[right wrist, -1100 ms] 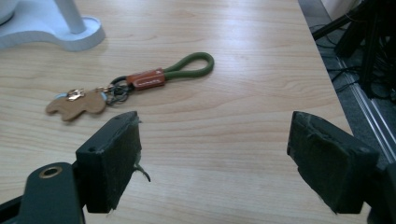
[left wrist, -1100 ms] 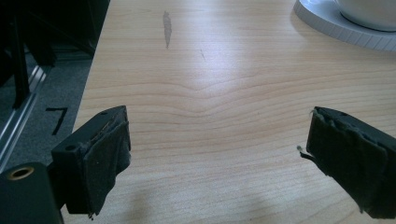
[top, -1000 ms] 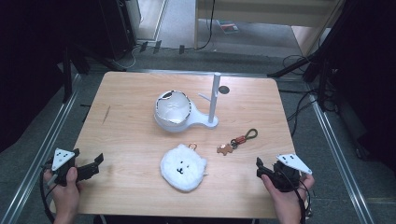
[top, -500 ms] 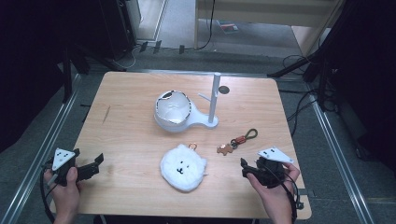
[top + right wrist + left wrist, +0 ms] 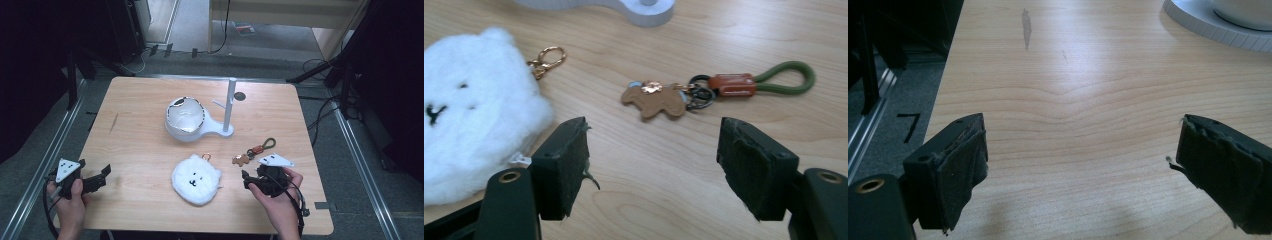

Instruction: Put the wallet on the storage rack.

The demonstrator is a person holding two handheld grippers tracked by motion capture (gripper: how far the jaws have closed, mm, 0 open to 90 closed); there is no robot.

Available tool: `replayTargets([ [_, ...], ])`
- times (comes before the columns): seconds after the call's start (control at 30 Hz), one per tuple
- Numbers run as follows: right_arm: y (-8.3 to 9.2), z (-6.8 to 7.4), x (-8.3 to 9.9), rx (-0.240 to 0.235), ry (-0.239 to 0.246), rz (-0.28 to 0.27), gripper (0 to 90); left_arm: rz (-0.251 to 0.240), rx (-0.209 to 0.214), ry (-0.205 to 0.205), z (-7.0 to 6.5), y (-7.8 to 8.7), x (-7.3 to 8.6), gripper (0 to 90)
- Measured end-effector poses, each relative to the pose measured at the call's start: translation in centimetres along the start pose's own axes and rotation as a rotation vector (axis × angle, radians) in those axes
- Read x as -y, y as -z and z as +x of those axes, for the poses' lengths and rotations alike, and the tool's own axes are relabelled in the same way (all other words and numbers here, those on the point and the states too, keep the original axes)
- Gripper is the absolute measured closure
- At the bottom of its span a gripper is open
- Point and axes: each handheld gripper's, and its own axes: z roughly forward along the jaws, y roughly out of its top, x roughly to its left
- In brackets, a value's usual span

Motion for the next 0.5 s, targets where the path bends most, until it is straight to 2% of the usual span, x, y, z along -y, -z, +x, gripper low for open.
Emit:
replayTargets([
  [0.3,-1.5,2.8,-0.2,-0.091,0.031,0.056,30.3,-0.001,-0.001,0.003,0.0,0.0,0.0,7.0],
  [0.5,-2.8,4.3,0.0,-0.118,0.053,0.078,30.7,0.001,0.000,0.002,0.0,0.0,0.0,7.0],
])
